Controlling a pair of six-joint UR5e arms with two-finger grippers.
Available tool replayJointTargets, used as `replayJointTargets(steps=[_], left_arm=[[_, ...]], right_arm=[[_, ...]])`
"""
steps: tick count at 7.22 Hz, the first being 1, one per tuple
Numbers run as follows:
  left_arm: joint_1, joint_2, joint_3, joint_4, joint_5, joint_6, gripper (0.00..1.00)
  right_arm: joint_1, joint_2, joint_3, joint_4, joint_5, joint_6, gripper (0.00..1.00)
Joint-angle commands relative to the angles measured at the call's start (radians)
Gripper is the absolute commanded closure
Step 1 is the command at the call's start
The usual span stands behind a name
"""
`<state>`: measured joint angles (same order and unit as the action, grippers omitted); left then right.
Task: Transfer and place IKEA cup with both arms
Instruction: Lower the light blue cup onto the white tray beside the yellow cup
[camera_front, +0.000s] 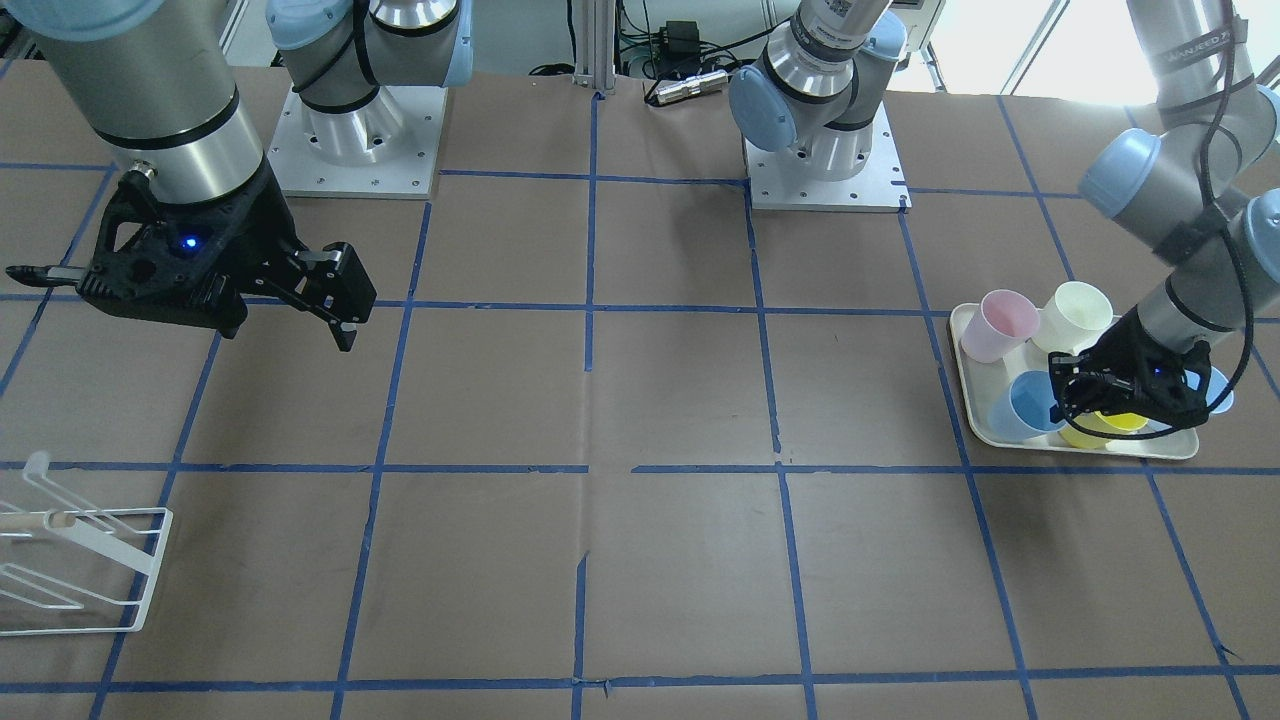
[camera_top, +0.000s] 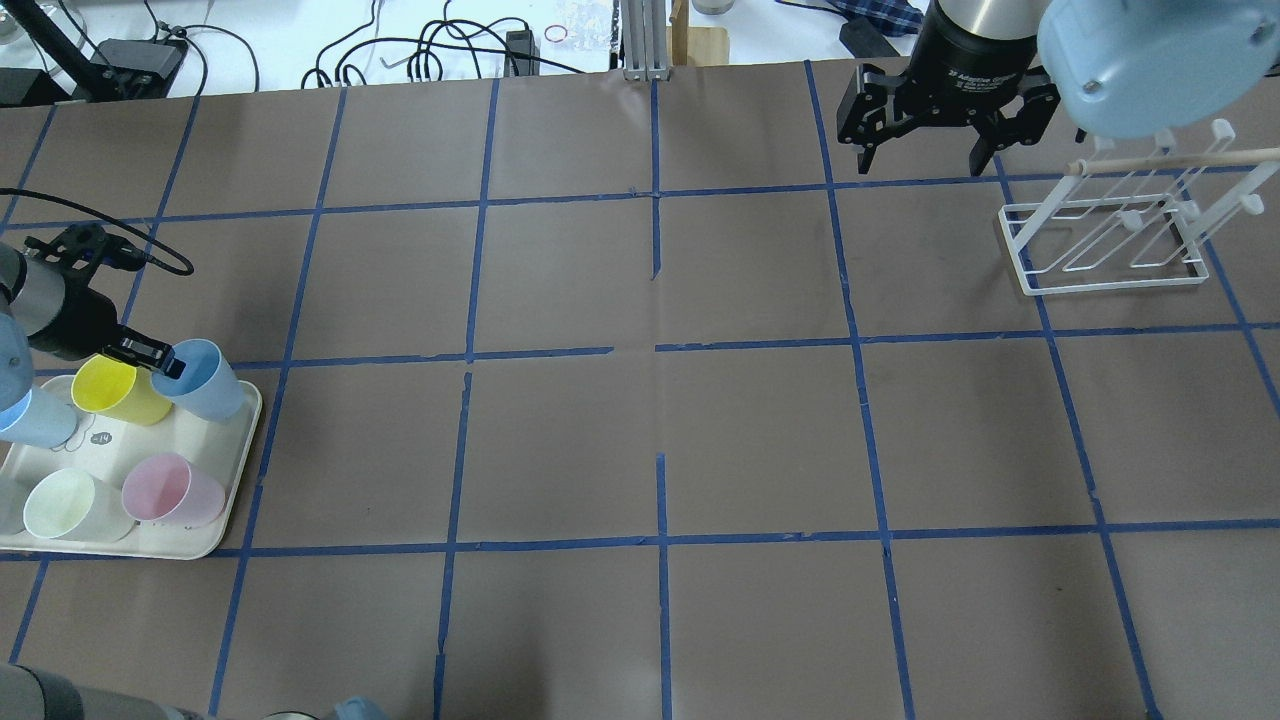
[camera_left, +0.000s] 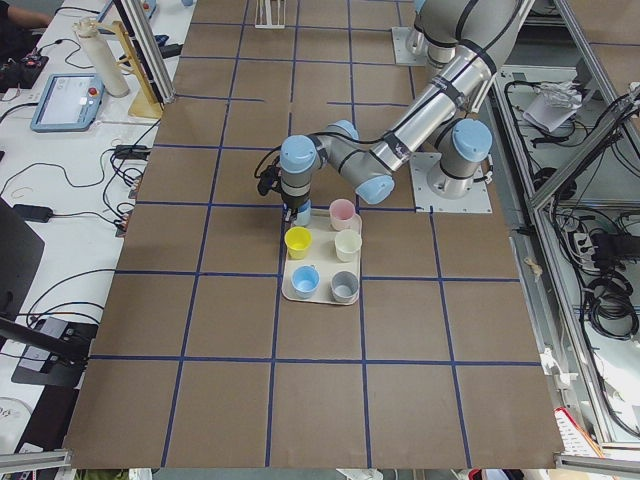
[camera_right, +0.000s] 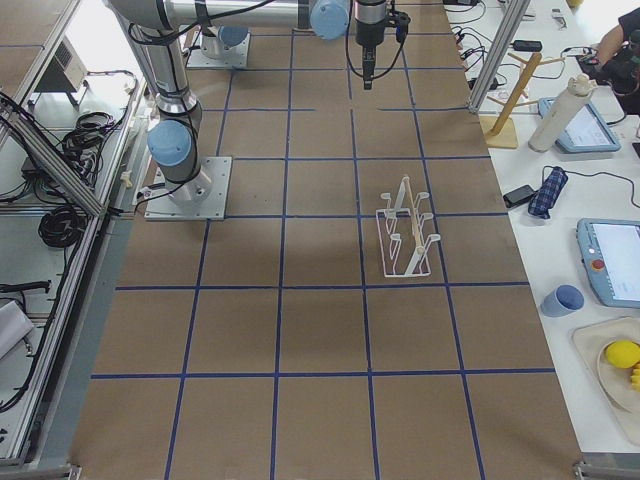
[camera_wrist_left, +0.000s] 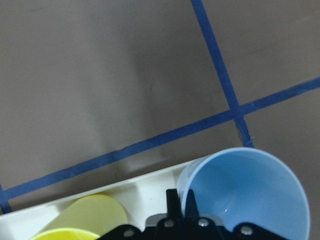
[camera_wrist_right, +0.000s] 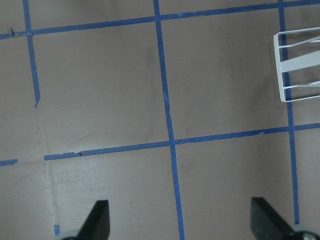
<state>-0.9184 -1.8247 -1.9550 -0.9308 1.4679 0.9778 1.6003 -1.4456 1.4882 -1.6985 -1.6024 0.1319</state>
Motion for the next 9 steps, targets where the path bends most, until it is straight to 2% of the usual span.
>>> replayJointTargets(steps=[1,2,3,4,5,6,8,9], left_arm=[[0.001,0.005,-0.036,0.006,0.000,-0.001,1.00],[0.001,0.002,-0.038,0.007,-0.003,-0.001,1.00],[0.003,-0.004,-0.035,0.010,-0.001,-0.001,0.94],[0.003,-0.008,-0.036,0.015,-0.006,-0.007,0.45],[0.003,-0.007,-0.032,0.015,-0.008,-0.008,0.18],[0.004,-0.011,-0.021,0.012,-0.011,-0.008,0.12],[-0.016,0.005,0.029,-0.017,-0.006,-0.051,0.08],[-0.031,0.018,0.072,-0.105,-0.011,-0.115,0.07]], right_arm=[[0.001,-0.001,0.003,0.003,-0.001,0.000,0.00],[0.001,-0.001,0.004,0.003,-0.001,0.002,0.00],[0.001,-0.001,0.004,0.003,-0.001,0.000,0.00],[0.001,-0.001,0.006,0.003,-0.001,0.002,0.00],[0.001,-0.001,0.006,0.005,-0.002,0.002,0.00],[0.001,-0.001,0.007,0.005,-0.002,0.002,0.00],[0.001,-0.001,0.009,0.005,-0.005,0.002,0.00],[0.001,-0.001,0.009,0.005,-0.005,0.000,0.00]])
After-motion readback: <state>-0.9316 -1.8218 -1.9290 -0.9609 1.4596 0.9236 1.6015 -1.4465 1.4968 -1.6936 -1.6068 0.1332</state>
